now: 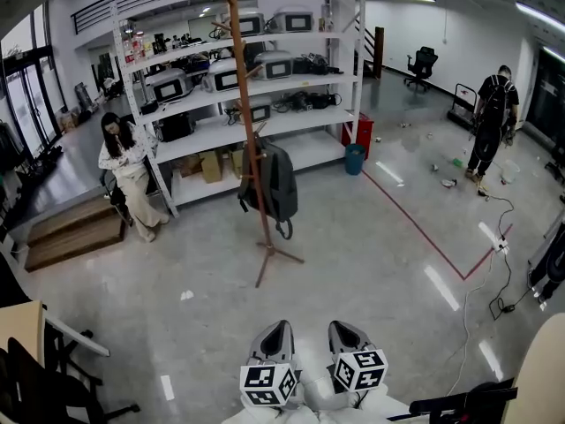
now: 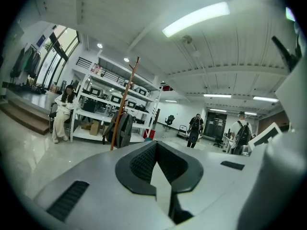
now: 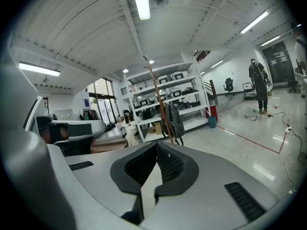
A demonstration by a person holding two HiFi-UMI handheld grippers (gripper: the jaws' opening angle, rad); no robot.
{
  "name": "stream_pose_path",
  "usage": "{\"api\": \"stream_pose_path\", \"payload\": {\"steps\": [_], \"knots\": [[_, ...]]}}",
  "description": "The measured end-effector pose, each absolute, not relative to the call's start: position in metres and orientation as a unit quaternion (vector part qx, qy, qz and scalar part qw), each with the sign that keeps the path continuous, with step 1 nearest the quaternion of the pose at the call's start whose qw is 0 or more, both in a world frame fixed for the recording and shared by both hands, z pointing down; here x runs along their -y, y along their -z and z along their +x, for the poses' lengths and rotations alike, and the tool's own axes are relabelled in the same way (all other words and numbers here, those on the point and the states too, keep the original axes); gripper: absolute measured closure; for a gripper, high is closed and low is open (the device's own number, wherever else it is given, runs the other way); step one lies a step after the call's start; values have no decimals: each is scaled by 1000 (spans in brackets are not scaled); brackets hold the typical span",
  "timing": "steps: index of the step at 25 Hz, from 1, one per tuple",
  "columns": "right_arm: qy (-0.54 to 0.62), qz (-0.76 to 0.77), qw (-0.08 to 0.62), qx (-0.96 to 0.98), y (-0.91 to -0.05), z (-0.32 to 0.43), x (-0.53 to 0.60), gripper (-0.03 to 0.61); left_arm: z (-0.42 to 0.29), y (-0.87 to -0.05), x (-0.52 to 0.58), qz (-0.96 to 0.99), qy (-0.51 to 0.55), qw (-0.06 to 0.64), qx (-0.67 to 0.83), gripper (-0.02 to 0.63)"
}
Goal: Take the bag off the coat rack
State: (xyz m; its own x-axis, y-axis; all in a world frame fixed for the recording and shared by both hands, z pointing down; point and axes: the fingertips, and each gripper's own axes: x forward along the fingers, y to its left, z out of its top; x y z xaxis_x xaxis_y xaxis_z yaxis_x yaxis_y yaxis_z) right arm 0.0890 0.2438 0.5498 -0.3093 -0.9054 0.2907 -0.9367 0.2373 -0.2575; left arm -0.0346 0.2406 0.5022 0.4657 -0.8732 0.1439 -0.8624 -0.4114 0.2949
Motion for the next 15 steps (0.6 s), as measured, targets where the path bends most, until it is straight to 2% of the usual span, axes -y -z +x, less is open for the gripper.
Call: {"api": "stream_pose_path", "payload": {"steps": [15], "knots": [[-194, 571, 40, 797, -553, 48, -124, 567, -76, -515, -127, 829, 16, 177, 530, 612]]}}
